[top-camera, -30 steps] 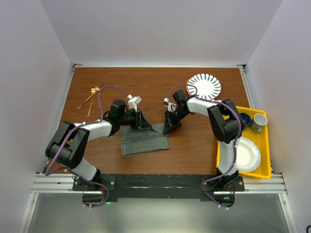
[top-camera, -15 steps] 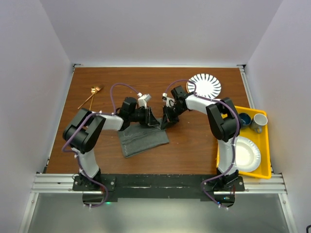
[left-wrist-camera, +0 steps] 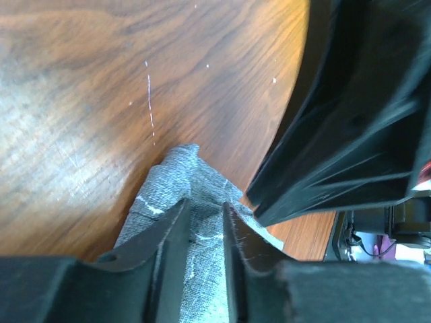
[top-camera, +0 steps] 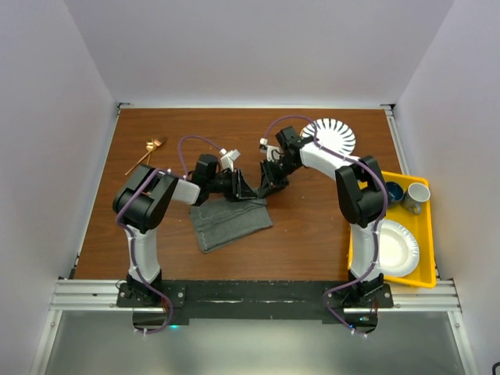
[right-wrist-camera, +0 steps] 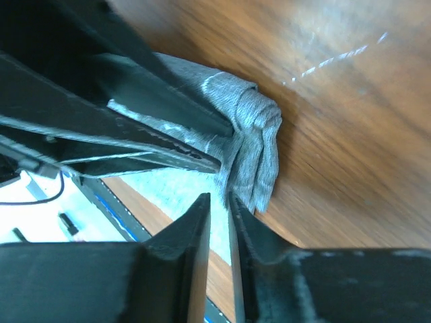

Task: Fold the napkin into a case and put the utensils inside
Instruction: Smooth out the 2/3-rectangle-folded napkin at the center of the board.

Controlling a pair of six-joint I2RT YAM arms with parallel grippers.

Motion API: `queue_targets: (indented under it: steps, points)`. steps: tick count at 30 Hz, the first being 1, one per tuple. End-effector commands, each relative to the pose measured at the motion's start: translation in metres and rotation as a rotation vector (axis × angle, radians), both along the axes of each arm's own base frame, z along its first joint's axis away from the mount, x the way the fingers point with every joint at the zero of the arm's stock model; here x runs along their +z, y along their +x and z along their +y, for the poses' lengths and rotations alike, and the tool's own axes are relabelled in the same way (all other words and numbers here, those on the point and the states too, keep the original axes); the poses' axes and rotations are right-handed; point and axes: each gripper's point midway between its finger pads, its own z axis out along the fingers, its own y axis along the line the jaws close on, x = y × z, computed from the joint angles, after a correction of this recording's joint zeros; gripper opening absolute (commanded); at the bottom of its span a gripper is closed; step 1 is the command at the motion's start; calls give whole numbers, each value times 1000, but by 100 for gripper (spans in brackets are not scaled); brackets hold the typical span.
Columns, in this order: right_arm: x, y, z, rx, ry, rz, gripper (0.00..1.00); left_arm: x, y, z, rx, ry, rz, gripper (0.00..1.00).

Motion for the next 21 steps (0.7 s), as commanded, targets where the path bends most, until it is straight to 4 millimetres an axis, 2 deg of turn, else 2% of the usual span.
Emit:
queue_targets:
  steps: [1,2,6,10,17,21]
  points:
    - [44,18,-3,48,40,-114,24,-30,10,18,47,77,31,37]
    - [45,20,-2,45,45,-123,25,-28,11,17,41,71,27,38]
    - [28,18,2,20,46,-69,28,-19,16,14,44,38,25,43]
    - [10,13,2,10,44,-22,40,0,29,13,66,-21,1,44]
    - [-7,20,7,-8,50,-14,42,11,39,7,65,-48,-7,45]
    - [-2,23,10,-3,68,-31,41,9,41,8,67,-37,-3,45]
